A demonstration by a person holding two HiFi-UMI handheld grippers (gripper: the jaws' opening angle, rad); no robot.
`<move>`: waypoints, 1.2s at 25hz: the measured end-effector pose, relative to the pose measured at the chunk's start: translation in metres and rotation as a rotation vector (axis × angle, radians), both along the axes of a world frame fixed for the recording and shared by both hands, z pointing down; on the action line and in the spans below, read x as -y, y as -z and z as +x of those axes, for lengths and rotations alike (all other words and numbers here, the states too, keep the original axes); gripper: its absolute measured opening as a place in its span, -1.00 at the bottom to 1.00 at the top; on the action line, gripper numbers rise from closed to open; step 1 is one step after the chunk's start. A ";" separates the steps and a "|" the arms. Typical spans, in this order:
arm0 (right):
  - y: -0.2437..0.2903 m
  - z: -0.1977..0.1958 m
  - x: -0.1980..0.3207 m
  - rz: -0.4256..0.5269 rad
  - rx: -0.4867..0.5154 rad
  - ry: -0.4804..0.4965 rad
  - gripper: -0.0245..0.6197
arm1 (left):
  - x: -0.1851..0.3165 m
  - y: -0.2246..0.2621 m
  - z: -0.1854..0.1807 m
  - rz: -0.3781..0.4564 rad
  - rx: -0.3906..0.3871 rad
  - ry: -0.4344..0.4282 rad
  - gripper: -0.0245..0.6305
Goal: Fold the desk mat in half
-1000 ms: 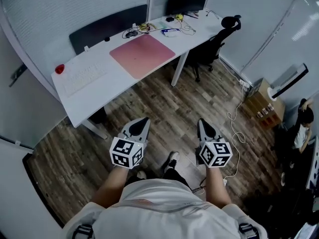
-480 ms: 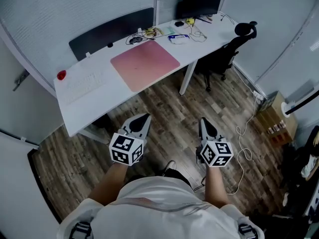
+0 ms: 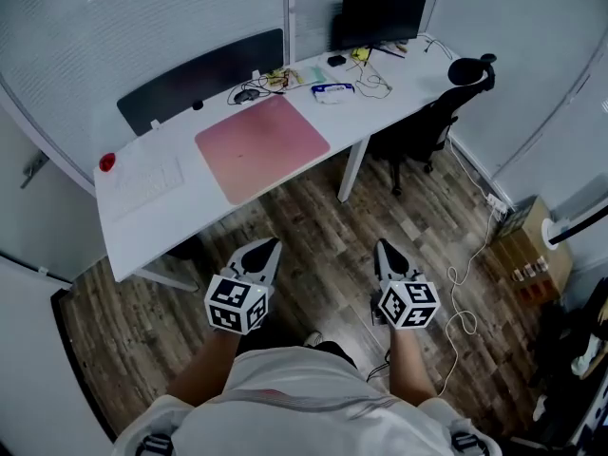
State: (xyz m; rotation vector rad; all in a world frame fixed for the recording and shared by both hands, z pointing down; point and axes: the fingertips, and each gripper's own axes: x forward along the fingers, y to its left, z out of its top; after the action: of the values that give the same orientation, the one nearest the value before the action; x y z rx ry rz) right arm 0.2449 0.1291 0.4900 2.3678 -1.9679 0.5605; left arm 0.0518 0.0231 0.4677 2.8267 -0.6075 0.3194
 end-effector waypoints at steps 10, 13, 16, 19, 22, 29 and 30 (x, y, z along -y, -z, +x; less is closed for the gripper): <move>-0.009 0.030 0.086 -0.064 -0.040 0.037 -0.77 | 0.086 -0.015 0.028 -0.047 -0.029 0.046 -0.88; -0.003 0.045 0.123 -0.080 -0.065 0.037 -0.77 | 0.129 -0.008 0.042 -0.035 -0.055 0.052 -0.88; 0.004 0.055 0.172 -0.078 -0.087 0.031 -0.77 | 0.176 -0.005 0.051 -0.027 -0.068 0.050 -0.88; 0.010 0.054 0.220 -0.079 -0.094 0.044 -0.77 | 0.217 -0.011 0.053 -0.044 -0.058 0.050 -0.88; 0.003 0.054 0.258 -0.107 -0.091 0.054 -0.76 | 0.254 -0.016 0.056 -0.057 -0.050 0.050 -0.88; -0.046 0.064 0.310 -0.220 -0.031 0.072 -0.66 | 0.305 -0.040 0.062 -0.113 -0.018 0.071 -0.88; -0.052 0.068 0.316 -0.230 -0.024 0.080 -0.65 | 0.308 -0.044 0.064 -0.121 -0.011 0.078 -0.88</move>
State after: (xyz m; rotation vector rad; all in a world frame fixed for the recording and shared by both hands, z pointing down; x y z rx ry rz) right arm 0.3133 -0.1865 0.5418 2.1406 -1.8647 0.7085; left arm 0.1158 -0.2849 0.5116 2.6797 -0.6711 0.3155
